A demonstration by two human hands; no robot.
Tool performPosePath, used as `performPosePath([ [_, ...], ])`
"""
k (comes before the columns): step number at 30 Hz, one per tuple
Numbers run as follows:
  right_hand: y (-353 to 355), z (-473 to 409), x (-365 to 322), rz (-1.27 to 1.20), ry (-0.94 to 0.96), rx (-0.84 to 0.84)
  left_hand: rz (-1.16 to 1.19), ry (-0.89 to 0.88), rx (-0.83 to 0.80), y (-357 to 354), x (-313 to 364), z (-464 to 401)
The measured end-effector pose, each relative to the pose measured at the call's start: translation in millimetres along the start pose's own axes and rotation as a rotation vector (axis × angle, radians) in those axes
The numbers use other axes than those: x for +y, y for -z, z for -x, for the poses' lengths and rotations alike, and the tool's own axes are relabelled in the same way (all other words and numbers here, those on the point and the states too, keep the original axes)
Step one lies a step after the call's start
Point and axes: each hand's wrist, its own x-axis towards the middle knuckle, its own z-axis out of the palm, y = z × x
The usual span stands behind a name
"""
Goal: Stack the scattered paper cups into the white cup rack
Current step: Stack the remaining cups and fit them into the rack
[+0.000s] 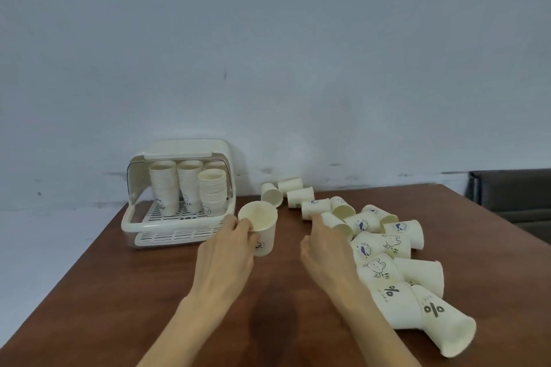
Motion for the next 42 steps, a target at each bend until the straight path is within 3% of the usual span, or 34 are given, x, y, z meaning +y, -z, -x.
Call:
performPosePath([
  [10, 43, 61, 73, 0.046, -0.156, 0.079, 0.187, 0.013, -0.022, -25, 49, 39],
  [17, 69, 119, 114, 0.03, -0.522, 0.257, 0.275, -0.042, -0.003, -38, 79, 43],
  [23, 63, 143, 124, 0.032, -0.745, 0.103, 0.288, -0.051, -0.02, -49, 86, 50],
  [30, 48, 143, 127, 0.011, -0.764, 0.102, 0.28, -0.061, -0.046, -51, 85, 55],
  [42, 42, 146, 133, 0.07, -0.598, 0.426, 0.262, -0.042, -0.068, -45, 76, 62],
])
